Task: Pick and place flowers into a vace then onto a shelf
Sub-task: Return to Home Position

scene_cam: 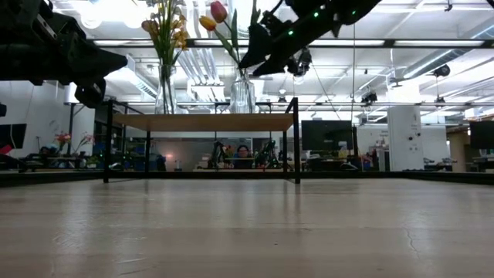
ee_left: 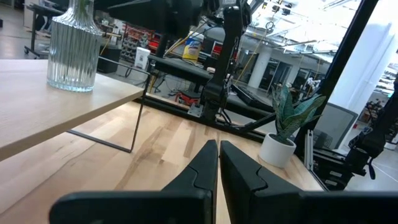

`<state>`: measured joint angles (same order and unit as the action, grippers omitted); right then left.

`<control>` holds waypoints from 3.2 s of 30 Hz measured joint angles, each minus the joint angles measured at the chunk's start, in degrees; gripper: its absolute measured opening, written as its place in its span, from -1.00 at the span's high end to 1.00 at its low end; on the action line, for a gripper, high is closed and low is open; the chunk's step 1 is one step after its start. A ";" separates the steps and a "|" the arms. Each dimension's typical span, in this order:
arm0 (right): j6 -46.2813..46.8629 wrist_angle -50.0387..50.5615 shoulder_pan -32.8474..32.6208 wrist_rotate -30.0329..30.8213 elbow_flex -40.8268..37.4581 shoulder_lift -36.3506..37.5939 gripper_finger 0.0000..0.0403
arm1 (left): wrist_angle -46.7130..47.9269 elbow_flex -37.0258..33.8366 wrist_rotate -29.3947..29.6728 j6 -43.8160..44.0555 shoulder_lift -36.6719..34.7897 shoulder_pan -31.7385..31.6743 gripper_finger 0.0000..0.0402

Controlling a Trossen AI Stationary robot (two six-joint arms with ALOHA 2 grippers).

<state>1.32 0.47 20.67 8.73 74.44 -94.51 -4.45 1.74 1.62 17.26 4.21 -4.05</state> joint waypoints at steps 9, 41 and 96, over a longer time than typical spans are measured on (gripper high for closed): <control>0.91 1.71 -0.74 -9.36 -10.27 14.13 -0.49 | 0.01 0.00 0.05 -1.07 0.00 0.02 1.00; 5.02 -38.15 -19.93 -13.75 -69.42 61.03 0.73 | -0.02 0.00 0.02 -3.77 -0.02 0.01 1.00; 4.19 -9.71 -19.91 -8.10 -73.93 91.40 0.96 | 1.27 -1.14 -0.19 -13.54 -2.57 0.01 1.00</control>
<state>5.51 -9.24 0.75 0.64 0.51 -3.11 -3.18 0.60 1.43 3.71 1.64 -4.04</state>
